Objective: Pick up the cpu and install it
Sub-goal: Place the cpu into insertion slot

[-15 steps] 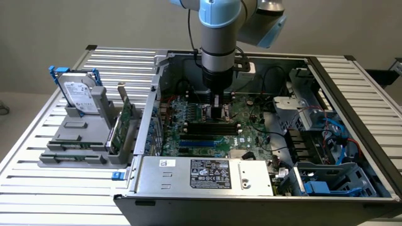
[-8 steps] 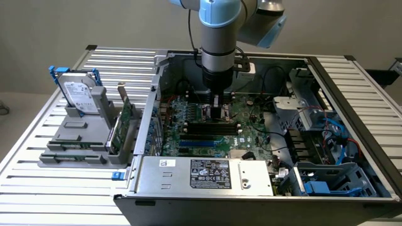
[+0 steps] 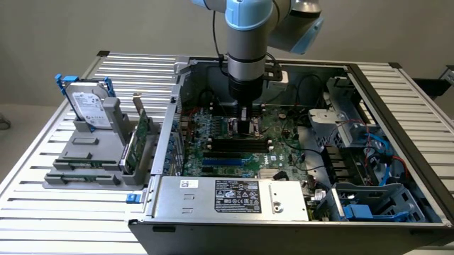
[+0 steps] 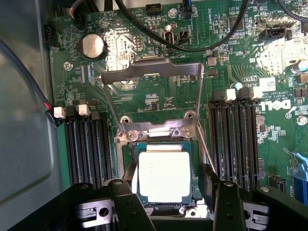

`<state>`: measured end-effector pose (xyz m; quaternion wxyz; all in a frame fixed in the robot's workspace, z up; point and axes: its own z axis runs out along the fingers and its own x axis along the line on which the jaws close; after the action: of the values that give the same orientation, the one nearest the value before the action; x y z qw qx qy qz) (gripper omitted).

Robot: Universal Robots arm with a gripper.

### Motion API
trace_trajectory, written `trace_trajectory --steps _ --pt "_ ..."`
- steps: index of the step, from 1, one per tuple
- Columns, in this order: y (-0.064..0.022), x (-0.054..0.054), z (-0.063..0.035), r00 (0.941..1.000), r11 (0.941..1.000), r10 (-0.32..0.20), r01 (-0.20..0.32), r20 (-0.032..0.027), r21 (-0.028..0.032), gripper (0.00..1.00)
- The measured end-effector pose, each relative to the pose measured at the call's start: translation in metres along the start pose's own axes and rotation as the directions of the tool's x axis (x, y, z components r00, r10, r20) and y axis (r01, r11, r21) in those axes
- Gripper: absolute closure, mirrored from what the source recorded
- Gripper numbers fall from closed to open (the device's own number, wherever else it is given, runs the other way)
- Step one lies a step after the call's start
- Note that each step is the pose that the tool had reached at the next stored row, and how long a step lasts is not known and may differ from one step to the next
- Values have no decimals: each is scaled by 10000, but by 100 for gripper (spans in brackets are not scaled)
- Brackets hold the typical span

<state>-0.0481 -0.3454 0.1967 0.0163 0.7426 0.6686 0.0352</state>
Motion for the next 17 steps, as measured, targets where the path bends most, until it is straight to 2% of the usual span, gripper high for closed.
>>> trace_trajectory --steps 17 --pt "-1 23 5 9999 9999 -111 111 7 3 37"
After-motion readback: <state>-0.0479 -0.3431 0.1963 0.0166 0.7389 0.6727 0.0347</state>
